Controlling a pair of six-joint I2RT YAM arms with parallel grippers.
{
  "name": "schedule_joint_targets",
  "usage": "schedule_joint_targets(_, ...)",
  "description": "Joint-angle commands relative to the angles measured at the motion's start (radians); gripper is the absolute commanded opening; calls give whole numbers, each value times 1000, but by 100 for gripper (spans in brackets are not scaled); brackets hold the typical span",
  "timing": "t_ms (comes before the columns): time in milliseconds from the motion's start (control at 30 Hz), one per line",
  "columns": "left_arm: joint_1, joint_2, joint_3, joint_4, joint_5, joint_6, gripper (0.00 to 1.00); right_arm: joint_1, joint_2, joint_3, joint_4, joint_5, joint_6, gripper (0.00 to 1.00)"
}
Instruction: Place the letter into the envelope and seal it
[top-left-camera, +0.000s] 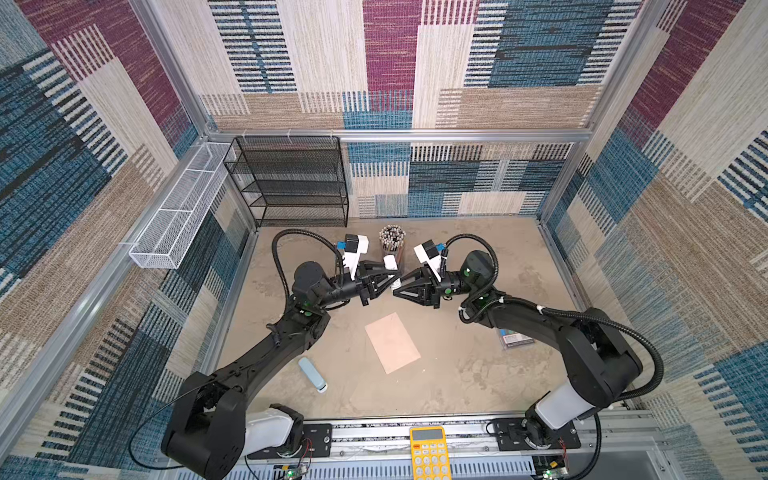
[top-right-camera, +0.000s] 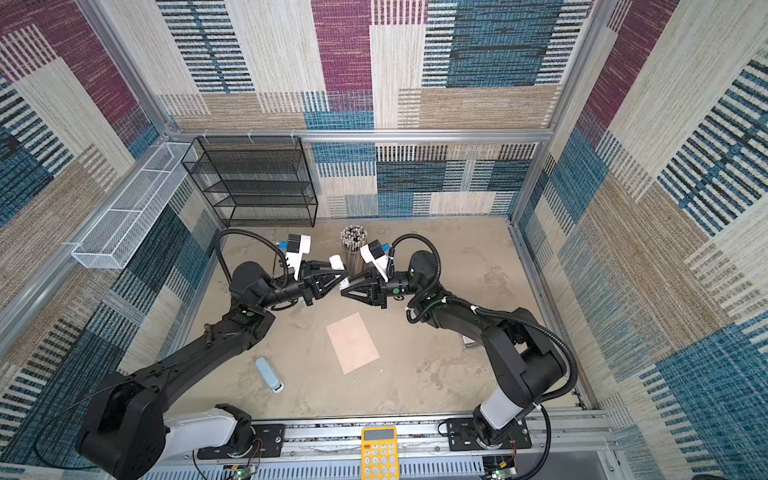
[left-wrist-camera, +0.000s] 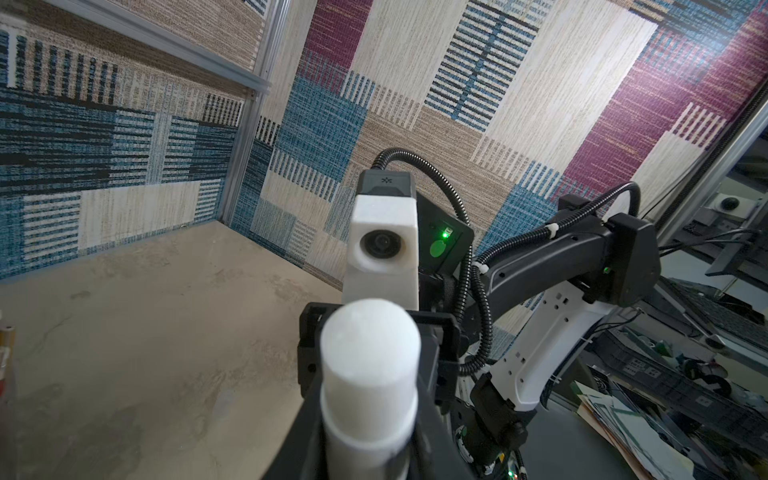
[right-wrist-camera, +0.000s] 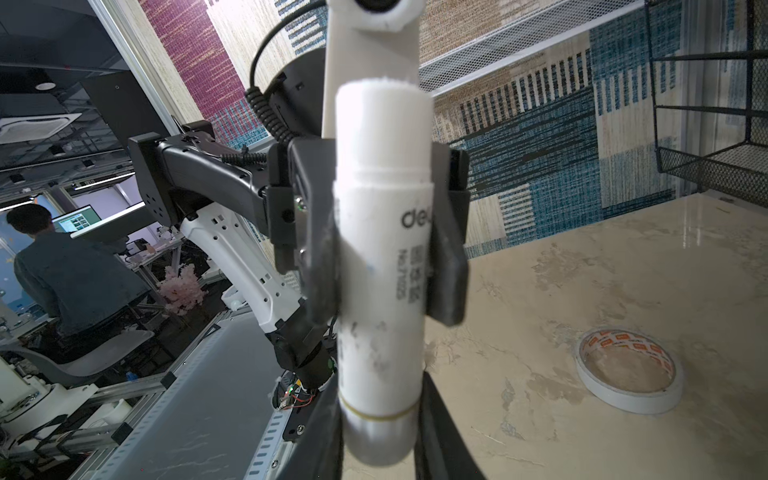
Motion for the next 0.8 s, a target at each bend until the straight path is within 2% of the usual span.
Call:
schedule_joint_targets(0,-15,-29,2,-141,-61,140,0,1,-44,15,-38,110,4,17)
schedule_joint_targets(133,-33,-69,-8,-253,-163,213,0,17,-124,13,-164,267,-63,13)
schedule_joint_targets(300,-49,-83,-23,-273,-245,234,0,83,-222,-6,-272,519,-180,11)
schedule_joint_targets(433,-70,-80,-27,-278,-282,239,0,173,-273,-29,-289,737,-279,11)
schedule_joint_targets(633,-114,-81,-37,-297,-442,243,0,304,-291,-57,-235,1056,-381,9)
schedule_joint_targets(767,-139,-95,-63,-298,-543,247,0,369,-291,-71,-191,1215,-426,9)
